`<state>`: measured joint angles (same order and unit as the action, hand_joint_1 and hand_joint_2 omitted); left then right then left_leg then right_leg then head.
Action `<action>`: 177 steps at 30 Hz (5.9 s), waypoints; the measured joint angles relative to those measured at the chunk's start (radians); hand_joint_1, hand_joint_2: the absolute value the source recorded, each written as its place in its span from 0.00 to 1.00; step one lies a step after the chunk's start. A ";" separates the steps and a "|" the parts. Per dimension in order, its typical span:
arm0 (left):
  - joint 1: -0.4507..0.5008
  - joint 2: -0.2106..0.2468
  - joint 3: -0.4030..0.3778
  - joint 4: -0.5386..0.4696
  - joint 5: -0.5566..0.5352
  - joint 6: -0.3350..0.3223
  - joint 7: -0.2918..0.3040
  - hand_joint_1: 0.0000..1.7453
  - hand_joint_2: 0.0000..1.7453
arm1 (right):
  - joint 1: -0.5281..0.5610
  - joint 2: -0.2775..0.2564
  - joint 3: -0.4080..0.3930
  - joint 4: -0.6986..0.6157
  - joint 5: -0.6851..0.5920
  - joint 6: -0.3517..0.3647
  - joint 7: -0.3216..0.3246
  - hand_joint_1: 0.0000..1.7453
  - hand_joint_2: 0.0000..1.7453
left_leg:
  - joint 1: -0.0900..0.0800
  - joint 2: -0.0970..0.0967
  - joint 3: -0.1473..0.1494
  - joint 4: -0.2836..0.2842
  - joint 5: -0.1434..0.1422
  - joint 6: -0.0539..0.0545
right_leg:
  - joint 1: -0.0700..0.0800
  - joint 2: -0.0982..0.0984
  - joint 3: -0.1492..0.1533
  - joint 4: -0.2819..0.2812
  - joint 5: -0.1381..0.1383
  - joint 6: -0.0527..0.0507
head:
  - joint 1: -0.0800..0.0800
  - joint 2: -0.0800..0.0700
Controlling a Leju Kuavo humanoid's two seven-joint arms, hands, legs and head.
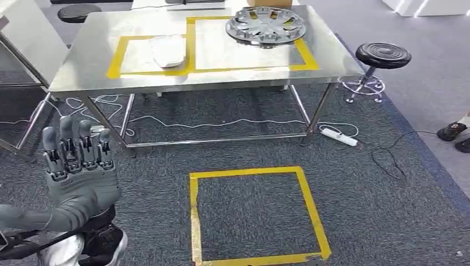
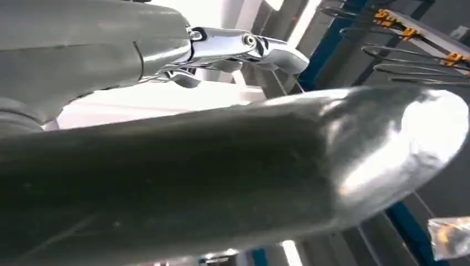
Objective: Take the parts from the cabinet and place them on the table.
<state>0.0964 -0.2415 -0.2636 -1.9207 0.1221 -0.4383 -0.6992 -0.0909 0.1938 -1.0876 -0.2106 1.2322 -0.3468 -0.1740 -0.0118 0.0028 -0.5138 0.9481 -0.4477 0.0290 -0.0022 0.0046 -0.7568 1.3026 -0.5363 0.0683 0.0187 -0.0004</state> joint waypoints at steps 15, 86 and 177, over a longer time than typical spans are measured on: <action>-0.106 0.085 0.099 0.749 -0.065 0.286 0.043 0.00 0.00 | 0.000 0.001 -0.003 -0.001 0.012 0.001 0.007 0.00 0.00 | 0.008 -0.003 -0.168 0.294 -0.131 -0.066 | -0.006 0.005 0.176 -0.302 0.114 -0.060 | -0.011 0.000; -0.153 0.104 0.046 1.720 -0.414 0.734 0.788 0.00 0.00 | 0.008 0.000 -0.014 -0.001 0.021 0.042 0.136 0.00 0.00 | 0.022 -0.050 -0.027 0.040 -0.008 -0.038 | -0.012 0.090 0.172 -0.306 0.114 -0.010 | -0.011 0.000; -0.159 0.130 -0.119 1.736 -0.572 0.693 0.905 0.00 0.00 | 0.005 0.001 -0.017 0.000 0.030 0.076 0.146 0.00 0.00 | 0.020 -0.070 -0.030 0.049 -0.015 -0.051 | -0.017 0.131 0.152 -0.287 0.120 -0.016 | -0.007 0.000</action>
<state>-0.0628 -0.1118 -0.3830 -0.1850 -0.4498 0.2544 0.2060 -0.0860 0.1946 -1.1048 -0.2110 1.2623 -0.2705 -0.0282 0.0083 -0.0668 -0.5442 0.9975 -0.4630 -0.0219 -0.0191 0.1353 -0.6049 1.0160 -0.4160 0.0521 0.0122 -0.0004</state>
